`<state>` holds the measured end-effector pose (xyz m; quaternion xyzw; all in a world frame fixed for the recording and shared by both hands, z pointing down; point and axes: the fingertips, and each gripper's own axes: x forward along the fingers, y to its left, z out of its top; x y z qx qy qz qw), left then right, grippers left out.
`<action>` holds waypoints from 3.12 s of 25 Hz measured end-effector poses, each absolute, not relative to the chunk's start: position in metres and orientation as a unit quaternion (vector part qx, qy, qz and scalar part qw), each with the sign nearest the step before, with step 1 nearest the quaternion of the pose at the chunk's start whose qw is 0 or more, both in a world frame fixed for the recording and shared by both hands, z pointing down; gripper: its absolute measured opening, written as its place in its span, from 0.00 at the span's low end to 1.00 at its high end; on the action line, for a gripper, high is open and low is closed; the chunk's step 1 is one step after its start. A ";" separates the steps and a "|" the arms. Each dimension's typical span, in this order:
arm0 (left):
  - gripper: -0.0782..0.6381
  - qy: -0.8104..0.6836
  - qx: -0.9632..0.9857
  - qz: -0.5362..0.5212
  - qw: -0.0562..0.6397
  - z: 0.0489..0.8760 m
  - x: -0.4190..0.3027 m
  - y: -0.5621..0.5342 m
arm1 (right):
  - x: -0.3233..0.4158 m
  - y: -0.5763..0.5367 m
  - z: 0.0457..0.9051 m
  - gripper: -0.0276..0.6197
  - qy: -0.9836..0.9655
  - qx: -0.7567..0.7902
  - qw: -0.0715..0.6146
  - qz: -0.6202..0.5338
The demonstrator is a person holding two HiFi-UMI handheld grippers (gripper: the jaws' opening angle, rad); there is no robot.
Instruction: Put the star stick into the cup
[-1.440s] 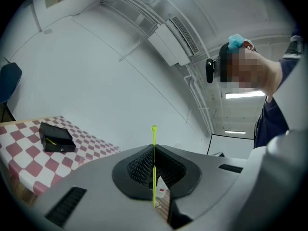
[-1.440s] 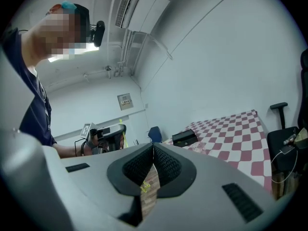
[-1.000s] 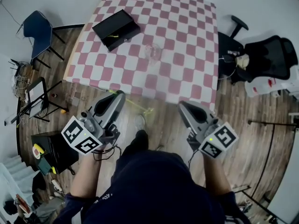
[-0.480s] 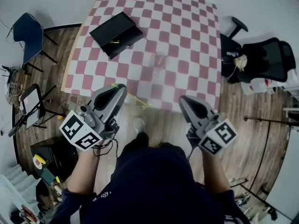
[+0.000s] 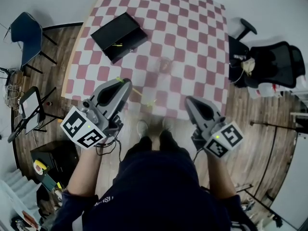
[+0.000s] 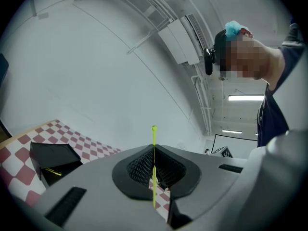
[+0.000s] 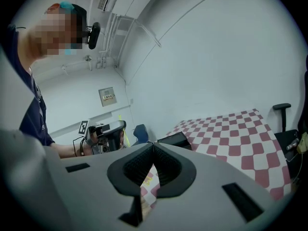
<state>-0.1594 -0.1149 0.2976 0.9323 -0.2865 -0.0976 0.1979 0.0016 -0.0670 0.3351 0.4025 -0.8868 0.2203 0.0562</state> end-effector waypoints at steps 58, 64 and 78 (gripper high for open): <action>0.15 -0.313 0.922 0.087 0.211 0.478 -0.004 -0.303 | 0.136 -0.175 0.435 0.07 -0.866 0.373 0.090 0.321; 0.16 -0.316 0.920 0.101 0.209 0.485 0.000 -0.312 | 0.137 -0.177 0.436 0.07 -0.864 0.375 0.088 0.323; 0.17 -0.317 0.911 0.146 0.221 0.512 0.008 -0.333 | 0.142 -0.177 0.439 0.07 -0.861 0.381 0.086 0.327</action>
